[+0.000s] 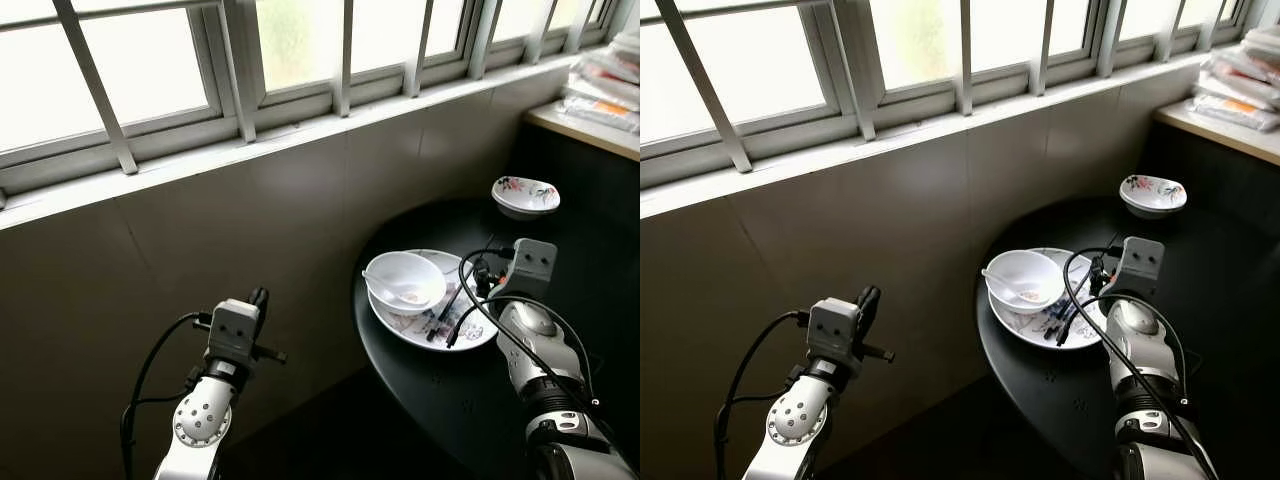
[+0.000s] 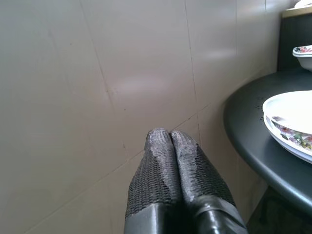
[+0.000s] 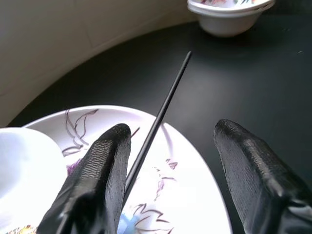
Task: Kitchen organization
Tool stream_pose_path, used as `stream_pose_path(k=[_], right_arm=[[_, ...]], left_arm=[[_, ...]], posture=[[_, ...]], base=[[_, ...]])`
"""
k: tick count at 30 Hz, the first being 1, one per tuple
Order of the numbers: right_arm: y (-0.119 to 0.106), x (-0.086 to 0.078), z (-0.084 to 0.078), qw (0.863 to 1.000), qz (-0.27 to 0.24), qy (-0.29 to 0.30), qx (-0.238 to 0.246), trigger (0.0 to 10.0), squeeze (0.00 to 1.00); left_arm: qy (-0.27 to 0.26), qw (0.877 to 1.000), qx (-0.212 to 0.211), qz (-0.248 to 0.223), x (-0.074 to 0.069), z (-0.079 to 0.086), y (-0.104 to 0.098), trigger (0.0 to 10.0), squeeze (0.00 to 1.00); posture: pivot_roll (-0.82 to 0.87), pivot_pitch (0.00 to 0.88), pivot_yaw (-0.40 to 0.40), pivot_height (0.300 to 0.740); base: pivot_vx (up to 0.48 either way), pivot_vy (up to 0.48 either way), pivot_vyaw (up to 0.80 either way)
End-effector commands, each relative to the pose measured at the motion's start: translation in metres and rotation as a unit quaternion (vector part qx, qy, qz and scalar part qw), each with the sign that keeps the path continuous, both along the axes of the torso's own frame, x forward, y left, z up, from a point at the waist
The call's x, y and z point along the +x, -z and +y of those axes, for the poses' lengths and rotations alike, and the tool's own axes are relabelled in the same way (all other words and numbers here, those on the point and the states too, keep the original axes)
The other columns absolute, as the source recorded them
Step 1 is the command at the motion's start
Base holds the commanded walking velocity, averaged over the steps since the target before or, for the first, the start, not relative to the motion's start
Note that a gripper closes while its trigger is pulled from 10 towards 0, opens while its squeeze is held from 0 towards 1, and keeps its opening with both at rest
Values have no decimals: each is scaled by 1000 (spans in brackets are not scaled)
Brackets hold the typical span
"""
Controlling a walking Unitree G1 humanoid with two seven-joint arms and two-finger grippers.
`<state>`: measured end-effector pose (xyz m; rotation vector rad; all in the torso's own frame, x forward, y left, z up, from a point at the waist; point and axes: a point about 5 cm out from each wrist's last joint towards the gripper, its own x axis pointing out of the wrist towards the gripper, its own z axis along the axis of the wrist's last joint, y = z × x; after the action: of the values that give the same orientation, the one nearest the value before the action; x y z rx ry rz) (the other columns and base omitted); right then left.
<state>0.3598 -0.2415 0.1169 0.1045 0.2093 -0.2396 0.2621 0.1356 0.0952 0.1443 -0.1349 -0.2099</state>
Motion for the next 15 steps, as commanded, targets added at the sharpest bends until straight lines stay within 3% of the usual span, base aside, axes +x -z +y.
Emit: stream_pose_path(k=[1,15], right_arm=[[3,3,5,999,24,-19,-10,10000,0],[23,-1,6,996,82,-21,4,10000,0]], left_arm=[[-1,1000,6,2,0,1,1,10000,0],[-2,1000,9,4,1,3,2,10000,0]], posture=[[-98,0,53,740],[-97,0,55,740]], base=[[0,0,0],[0,0,0]])
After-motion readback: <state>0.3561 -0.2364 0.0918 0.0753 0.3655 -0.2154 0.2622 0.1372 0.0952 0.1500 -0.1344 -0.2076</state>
